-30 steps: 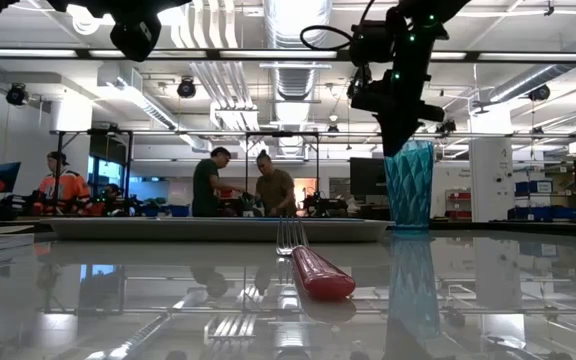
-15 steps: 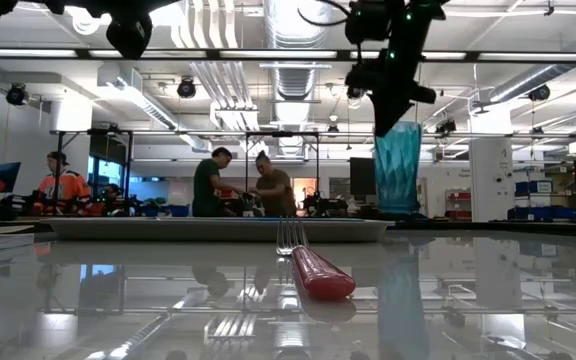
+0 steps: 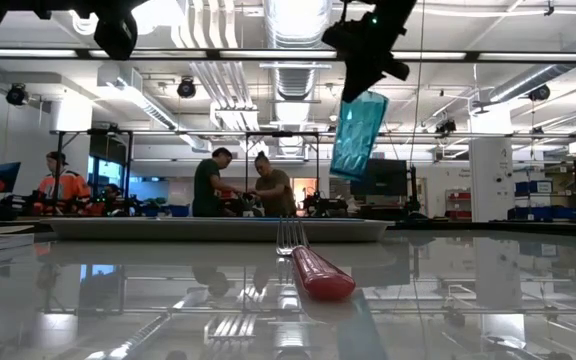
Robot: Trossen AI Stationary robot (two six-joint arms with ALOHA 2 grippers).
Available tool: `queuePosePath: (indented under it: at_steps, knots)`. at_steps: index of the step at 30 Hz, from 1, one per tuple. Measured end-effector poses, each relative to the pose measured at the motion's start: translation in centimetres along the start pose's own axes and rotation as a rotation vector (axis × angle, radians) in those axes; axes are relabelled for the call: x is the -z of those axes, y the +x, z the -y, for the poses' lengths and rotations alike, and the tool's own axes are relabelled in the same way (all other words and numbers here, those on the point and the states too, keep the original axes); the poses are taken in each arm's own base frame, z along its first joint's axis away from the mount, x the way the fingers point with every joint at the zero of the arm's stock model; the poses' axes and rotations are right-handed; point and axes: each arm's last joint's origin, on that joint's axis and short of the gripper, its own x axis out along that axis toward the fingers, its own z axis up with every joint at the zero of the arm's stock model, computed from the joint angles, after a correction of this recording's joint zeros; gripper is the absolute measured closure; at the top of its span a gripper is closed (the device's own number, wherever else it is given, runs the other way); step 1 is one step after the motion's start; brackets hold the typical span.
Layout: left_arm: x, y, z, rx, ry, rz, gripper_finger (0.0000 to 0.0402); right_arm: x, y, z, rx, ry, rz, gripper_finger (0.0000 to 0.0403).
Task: Pick and place plate/cup/fork/spoon on tray
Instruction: Put the blue glass on the gray serving tray at the top left of the blue plate
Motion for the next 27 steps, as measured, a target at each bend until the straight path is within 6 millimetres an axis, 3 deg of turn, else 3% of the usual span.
queuePosePath:
  at_steps: [13,20,27]
  knots:
    - [0.1,-0.8,-0.4,0.006,-0.016,0.037,0.0402,-3.4,3.0,-3.6,-0.045,-0.109,0.028,0.0394]
    - [0.2,-1.0,-0.5,0.008,-0.019,0.04,0.0402,-6.1,5.2,-5.5,-0.093,-0.166,0.061,0.0394]
    - [0.2,-1.0,-0.5,0.009,-0.021,0.043,0.0402,-7.5,7.5,-6.8,-0.103,-0.217,0.078,0.0394]
